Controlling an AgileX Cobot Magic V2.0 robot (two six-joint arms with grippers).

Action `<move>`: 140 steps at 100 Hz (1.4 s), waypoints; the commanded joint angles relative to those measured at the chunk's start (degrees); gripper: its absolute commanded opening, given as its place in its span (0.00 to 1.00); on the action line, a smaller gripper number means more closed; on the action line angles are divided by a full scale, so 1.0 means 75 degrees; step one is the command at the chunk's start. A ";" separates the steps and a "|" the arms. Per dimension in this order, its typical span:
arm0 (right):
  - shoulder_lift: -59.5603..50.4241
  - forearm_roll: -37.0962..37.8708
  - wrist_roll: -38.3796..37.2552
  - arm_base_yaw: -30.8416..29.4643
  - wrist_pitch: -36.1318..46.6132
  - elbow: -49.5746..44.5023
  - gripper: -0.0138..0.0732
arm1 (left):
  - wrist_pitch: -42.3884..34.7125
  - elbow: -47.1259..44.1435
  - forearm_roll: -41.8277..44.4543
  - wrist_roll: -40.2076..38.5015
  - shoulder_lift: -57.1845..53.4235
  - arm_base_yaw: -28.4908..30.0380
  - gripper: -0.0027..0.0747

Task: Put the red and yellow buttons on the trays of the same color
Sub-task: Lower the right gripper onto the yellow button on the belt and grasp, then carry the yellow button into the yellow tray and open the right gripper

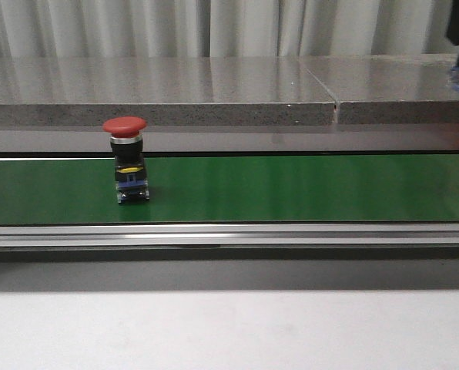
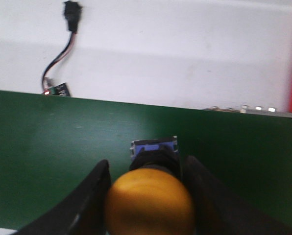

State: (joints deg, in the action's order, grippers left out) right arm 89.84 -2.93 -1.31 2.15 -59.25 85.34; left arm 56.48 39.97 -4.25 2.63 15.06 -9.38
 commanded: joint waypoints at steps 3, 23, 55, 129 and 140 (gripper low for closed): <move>-0.0448 0.0039 -0.0011 -0.0675 0.0359 0.0041 0.39 | -0.0551 0.0172 -0.0059 -0.0061 0.0098 -0.0052 0.01; -0.0448 0.0032 -0.0066 -0.1715 0.0432 -0.0211 0.39 | -0.0551 0.0172 -0.0059 -0.0061 0.0098 -0.0052 0.01; -0.0448 0.0032 -0.0302 -0.3442 0.0540 -0.0213 0.39 | -0.0551 0.0172 -0.0059 -0.0061 0.0098 -0.0052 0.01; -0.0250 -0.0115 -0.0548 -0.5527 0.2561 -0.2304 0.39 | -0.0551 0.0172 -0.0059 -0.0061 0.0098 -0.0052 0.01; 0.0017 -0.0217 -0.0548 -0.5527 0.2789 -0.2443 0.39 | -0.0551 0.0172 -0.0059 -0.0061 0.0098 -0.0052 0.01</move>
State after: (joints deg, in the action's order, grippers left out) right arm 90.73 -3.72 -5.39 -38.94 -42.57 66.26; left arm 56.48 39.97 -4.25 2.63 15.06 -9.38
